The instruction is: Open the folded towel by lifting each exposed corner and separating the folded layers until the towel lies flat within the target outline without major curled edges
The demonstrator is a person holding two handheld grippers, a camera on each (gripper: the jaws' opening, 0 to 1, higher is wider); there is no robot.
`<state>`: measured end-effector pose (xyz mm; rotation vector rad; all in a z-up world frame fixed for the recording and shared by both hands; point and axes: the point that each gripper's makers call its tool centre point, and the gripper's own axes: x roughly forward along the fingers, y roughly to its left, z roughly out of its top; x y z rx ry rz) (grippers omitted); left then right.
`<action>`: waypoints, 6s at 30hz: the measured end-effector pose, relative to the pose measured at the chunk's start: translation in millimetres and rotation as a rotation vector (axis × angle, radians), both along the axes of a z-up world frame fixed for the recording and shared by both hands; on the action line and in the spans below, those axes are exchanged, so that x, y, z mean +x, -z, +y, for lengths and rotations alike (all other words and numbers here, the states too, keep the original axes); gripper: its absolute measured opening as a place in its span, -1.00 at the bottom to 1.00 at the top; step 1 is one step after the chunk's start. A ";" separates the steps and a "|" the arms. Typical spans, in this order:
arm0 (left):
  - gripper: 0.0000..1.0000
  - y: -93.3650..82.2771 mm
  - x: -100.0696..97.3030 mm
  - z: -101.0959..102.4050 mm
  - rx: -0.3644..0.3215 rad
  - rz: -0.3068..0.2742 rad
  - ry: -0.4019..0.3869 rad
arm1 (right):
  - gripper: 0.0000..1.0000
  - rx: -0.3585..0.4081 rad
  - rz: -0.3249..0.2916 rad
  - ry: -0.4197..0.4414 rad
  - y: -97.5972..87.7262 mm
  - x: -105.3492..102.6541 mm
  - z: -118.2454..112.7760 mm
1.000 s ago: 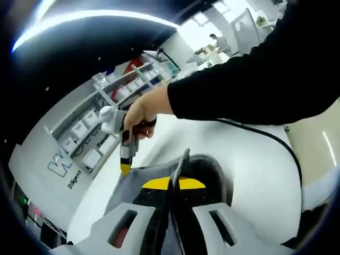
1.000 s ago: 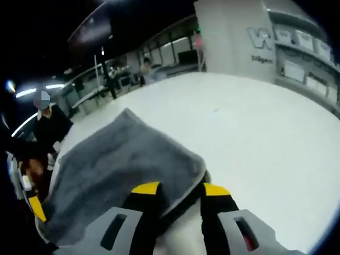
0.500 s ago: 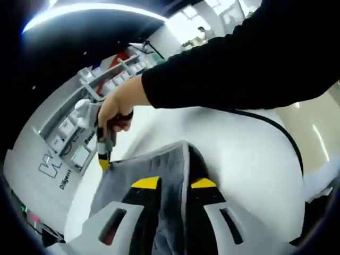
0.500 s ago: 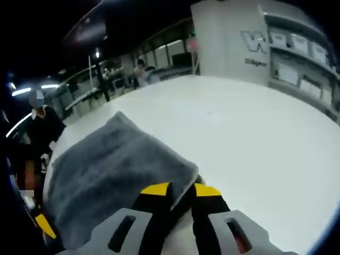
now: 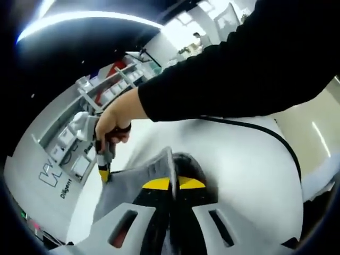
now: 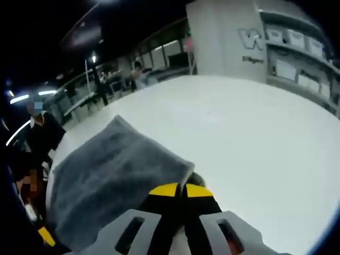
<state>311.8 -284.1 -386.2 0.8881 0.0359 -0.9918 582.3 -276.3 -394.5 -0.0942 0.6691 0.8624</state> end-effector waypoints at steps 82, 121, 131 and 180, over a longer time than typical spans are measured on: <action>-0.99 -101.5 -5.7 233.9 -0.429 0.015 -0.120 | -1.00 -0.376 -0.074 0.078 -121.4 -16.3 225.0; -0.99 -95.6 13.4 402.8 -0.485 -0.022 -0.409 | -1.00 -0.526 -0.172 -0.129 -110.7 3.8 422.1; -0.99 -85.9 12.7 448.4 -0.524 0.004 -0.495 | -1.00 -0.532 -0.179 -0.184 -104.3 1.1 477.9; -0.98 -10.3 -9.6 603.9 -0.692 0.138 -0.880 | -1.00 -0.373 -0.192 -0.302 -12.7 -28.7 676.0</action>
